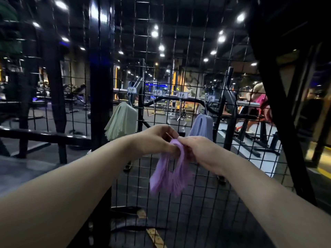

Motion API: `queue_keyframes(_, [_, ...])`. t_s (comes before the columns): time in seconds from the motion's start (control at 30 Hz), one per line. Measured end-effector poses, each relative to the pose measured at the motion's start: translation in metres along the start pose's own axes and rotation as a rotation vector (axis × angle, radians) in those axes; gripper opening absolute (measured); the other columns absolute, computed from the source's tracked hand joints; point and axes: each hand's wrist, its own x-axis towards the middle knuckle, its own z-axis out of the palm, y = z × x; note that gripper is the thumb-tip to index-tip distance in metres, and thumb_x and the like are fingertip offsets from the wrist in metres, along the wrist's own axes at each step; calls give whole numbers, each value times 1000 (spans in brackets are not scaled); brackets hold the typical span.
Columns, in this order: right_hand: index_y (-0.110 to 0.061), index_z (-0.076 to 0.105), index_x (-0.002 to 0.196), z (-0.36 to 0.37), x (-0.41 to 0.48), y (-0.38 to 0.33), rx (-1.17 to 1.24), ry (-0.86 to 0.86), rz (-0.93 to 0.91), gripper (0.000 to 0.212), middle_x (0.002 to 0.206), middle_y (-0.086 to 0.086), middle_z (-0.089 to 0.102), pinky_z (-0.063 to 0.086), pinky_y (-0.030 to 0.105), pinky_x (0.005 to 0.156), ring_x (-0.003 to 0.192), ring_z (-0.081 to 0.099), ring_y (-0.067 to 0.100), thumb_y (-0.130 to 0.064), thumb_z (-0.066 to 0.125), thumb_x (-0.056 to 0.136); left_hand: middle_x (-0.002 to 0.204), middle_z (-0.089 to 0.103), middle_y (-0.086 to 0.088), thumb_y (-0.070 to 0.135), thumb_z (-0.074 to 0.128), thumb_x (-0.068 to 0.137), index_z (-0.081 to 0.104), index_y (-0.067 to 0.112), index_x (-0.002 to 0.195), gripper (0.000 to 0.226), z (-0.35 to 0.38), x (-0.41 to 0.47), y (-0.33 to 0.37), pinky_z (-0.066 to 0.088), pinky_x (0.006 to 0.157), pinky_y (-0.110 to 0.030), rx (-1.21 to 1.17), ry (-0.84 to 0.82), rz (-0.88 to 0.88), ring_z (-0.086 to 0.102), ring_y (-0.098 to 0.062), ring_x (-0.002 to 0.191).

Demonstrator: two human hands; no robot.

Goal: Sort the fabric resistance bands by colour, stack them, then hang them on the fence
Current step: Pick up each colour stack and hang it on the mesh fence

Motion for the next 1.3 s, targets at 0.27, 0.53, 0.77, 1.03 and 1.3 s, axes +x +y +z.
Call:
queue_keyframes(0.27, [-10,66,114,-9,25,-11,-83,10,-56,50,91,9,72,53,48,86,80,66,20,-53,46,98,103,71,-15,33,85,53,65,15,101,56,-13,24,15,58,84,-40,60,58,3,68,-20,84])
queue_keyframes(0.53, [-21,34,128,-25,33,-22,-96,-28,-186,53,118,-3,54,40,32,106,109,55,6,-61,41,95,102,72,-19,19,85,66,64,13,97,39,-26,46,27,55,83,-42,76,85,17,67,-22,82])
queue_keyframes(0.77, [-17,39,118,-32,46,-24,-263,-13,-249,62,71,-4,44,40,28,61,66,43,10,-66,53,82,91,73,-12,14,82,77,58,16,94,29,-37,58,31,47,72,-33,97,83,4,61,-17,74])
queue_keyframes(1.03, [-14,47,110,-38,60,-27,-319,-70,-274,45,64,-6,48,37,22,51,58,42,9,-53,57,90,94,65,-27,1,73,81,53,16,85,25,-45,62,25,49,85,-41,100,-3,13,59,-26,87])
queue_keyframes(1.3, [-18,50,106,-42,76,-20,-333,-4,-266,57,85,4,52,45,39,71,76,49,16,-66,65,79,74,55,2,2,64,88,49,14,91,19,-39,74,14,43,61,-24,187,54,97,48,-13,67])
